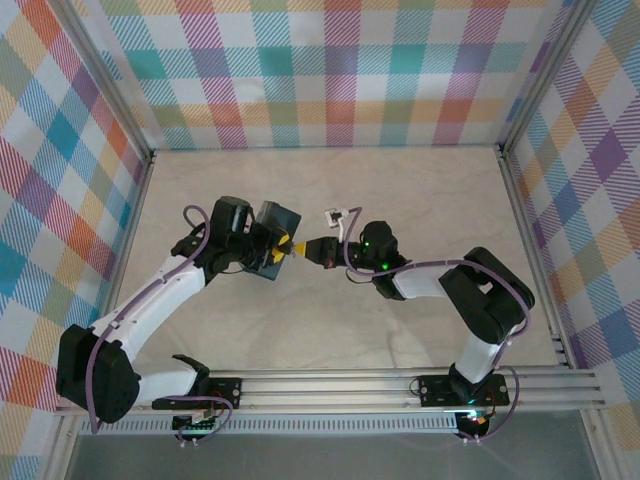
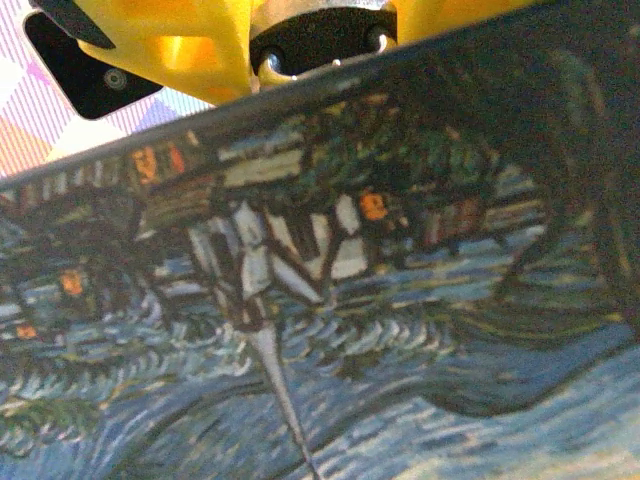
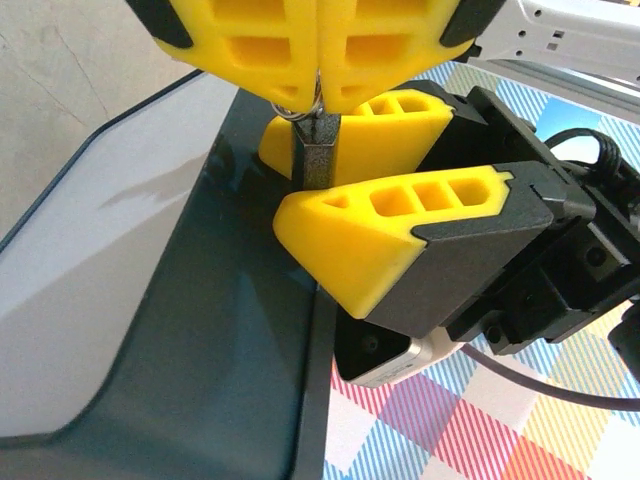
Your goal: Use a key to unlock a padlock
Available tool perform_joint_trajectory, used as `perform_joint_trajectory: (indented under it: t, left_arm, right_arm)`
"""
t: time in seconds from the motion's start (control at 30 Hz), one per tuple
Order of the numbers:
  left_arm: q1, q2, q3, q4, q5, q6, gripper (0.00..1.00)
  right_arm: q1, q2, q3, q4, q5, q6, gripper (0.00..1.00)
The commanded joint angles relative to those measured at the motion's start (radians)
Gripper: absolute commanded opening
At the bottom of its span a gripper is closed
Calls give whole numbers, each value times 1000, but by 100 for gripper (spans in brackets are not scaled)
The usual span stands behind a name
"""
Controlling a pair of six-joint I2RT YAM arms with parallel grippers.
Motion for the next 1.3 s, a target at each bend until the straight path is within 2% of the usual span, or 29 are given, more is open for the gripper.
perform_joint_trajectory:
  t: [0.0, 0.13, 0.2, 0.33, 0.4, 0.47, 0.5, 0.57, 0.67, 0.77, 0.97, 1.13, 1.27]
  left_arm:
    - [-14, -35, -14, 44, 89, 10, 8]
    - [1, -42, -25, 32, 79, 10, 8]
    - [29, -45, -28, 0, 58, 32, 8]
    - [110, -47, -34, -74, 15, 96, 8]
    - [132, -46, -34, -94, -1, 116, 8]
    - [139, -45, -22, -117, -21, 140, 7]
    - [140, -41, -18, -121, -23, 144, 7]
    - [141, -33, -13, -123, -22, 150, 7]
    - [141, -19, -8, -133, -17, 159, 7]
    - [139, 2, 10, -144, 11, 175, 7]
    - [106, 75, 93, -212, 63, 242, 8]
    - [94, 99, 126, -258, 50, 244, 8]
    - [73, 121, 151, -292, 43, 243, 8]
  right_arm:
    - [37, 10, 81, 67, -17, 16, 0]
    - [40, 9, 78, 79, -8, 39, 0]
    - [37, -9, 65, 40, 13, 41, 14]
    - [13, -55, 6, -65, 25, 17, 34]
    - [-16, -83, -40, -97, 27, 14, 41]
    - [-51, -127, -81, -187, 28, -23, 44]
    - [-61, -152, -86, -257, 33, -61, 45]
    - [-65, -215, -53, -505, 58, -193, 45]
    - [-25, -265, 45, -799, 120, -440, 43]
    - [20, -279, 95, -908, 196, -653, 42]
    - [115, -268, 105, -879, 417, -996, 40]
    - [218, -277, -6, -627, 559, -1276, 40]
    - [267, -262, -45, -507, 629, -1384, 40]
